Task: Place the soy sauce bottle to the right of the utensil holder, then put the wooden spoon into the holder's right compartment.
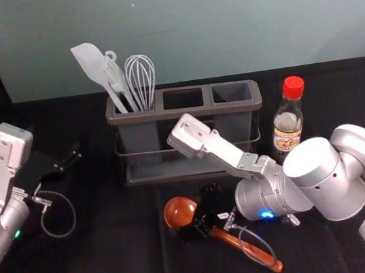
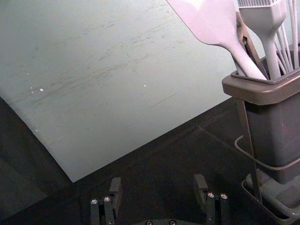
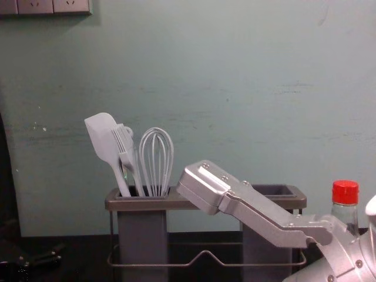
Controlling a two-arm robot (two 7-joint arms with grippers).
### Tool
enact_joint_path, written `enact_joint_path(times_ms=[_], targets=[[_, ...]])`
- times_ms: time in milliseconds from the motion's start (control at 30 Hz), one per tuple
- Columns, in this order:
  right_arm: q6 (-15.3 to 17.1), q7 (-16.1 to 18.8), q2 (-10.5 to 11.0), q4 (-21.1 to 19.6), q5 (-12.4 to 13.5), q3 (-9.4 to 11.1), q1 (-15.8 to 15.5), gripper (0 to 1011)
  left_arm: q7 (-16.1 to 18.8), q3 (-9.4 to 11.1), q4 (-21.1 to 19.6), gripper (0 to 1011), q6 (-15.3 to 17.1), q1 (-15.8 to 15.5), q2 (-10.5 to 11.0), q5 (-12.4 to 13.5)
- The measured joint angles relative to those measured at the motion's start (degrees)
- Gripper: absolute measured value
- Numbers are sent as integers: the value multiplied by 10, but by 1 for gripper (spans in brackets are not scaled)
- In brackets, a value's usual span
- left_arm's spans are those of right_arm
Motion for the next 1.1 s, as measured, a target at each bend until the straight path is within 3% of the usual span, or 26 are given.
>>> enact_joint_path(times_ms=[300,467,833,1100], targets=[[0,0,0,0,0,0,0,837,0,0,0,1005,0,0,0,0],[-19,2,5,-16,9,18,-11,837,0,0,0,1005,0,0,0,0],[-83,-25,20,-87,40,76,-54,837,0,0,0,1005,0,0,0,0],[-159,-61,29,-141,62,117,-91,837,0,0,0,1005,0,0,0,0]])
